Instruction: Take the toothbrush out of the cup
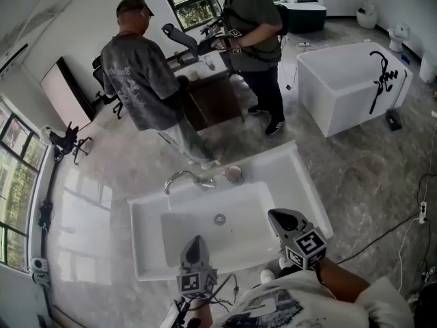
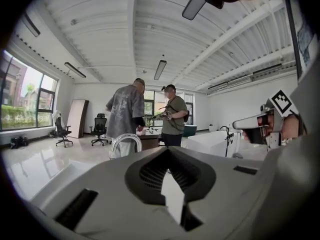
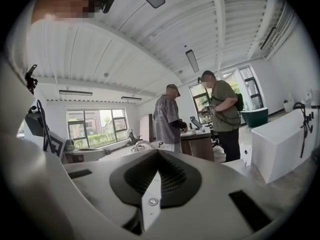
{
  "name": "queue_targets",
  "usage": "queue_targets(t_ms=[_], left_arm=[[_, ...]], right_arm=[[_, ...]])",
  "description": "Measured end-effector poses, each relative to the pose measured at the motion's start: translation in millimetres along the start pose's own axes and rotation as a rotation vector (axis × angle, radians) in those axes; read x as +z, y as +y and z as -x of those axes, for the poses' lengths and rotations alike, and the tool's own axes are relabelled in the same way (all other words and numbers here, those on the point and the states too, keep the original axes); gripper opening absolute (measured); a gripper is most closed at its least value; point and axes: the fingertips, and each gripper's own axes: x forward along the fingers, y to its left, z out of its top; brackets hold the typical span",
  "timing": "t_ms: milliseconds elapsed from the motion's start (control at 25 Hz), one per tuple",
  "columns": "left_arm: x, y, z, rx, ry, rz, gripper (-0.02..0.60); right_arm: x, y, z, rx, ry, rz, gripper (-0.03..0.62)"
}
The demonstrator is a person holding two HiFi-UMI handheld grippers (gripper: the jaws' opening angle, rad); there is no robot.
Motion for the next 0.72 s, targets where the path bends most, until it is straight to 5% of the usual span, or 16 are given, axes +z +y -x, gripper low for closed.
queue_targets(t_ms=[400, 720], left_arm=[[-8, 13, -8, 0.057, 0.036, 0.02, 0.02], [-31, 28, 3, 0.128, 0.046, 0.04, 0.02]], right_arm=[[-44, -37, -100, 0.124, 0.2, 0.072, 0.13], [-66, -70, -199, 0.144, 0.304, 0.219, 0.13]])
